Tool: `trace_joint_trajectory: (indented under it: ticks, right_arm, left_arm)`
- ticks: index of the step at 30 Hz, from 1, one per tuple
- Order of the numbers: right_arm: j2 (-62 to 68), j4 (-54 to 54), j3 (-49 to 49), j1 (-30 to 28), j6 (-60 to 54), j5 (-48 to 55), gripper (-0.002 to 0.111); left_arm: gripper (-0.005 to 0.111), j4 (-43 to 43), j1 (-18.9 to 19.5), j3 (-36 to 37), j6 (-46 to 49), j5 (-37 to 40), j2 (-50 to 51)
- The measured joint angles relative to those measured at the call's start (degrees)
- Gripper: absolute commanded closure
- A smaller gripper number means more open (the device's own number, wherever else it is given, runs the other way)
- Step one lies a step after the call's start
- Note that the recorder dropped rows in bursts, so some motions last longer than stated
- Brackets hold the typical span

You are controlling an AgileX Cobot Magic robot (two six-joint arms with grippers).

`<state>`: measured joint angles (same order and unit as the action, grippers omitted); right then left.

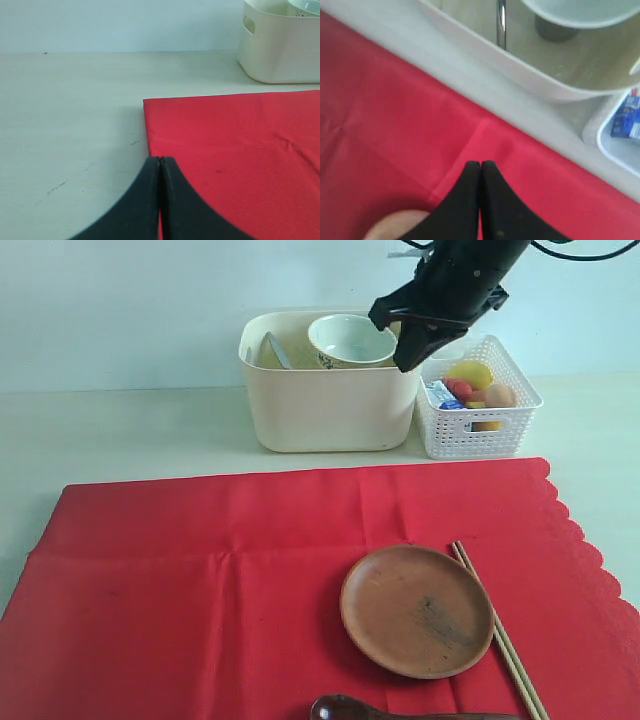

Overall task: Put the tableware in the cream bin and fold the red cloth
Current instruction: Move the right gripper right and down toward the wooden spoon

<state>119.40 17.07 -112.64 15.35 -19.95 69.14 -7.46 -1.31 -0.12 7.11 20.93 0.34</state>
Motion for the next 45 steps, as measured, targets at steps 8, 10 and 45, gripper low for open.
trace_joint_trajectory:
  ticks: [8,10,45]
  right_arm:
    - [-10.3,-3.1,18.9,0.0,0.1,-8.7,0.108]
    - [-12.3,-3.4,22.7,0.0,0.1,-10.5,0.108]
    - [-39.6,-2.9,63.9,19.7,-20.9,-16.0,0.108]
  left_arm:
    - [0.107,0.0,0.0,0.0,0.0,0.0,0.0]
    - [0.107,0.0,0.0,0.0,0.0,0.0,0.0]
    - [0.107,0.0,0.0,0.0,0.0,0.0,0.0]
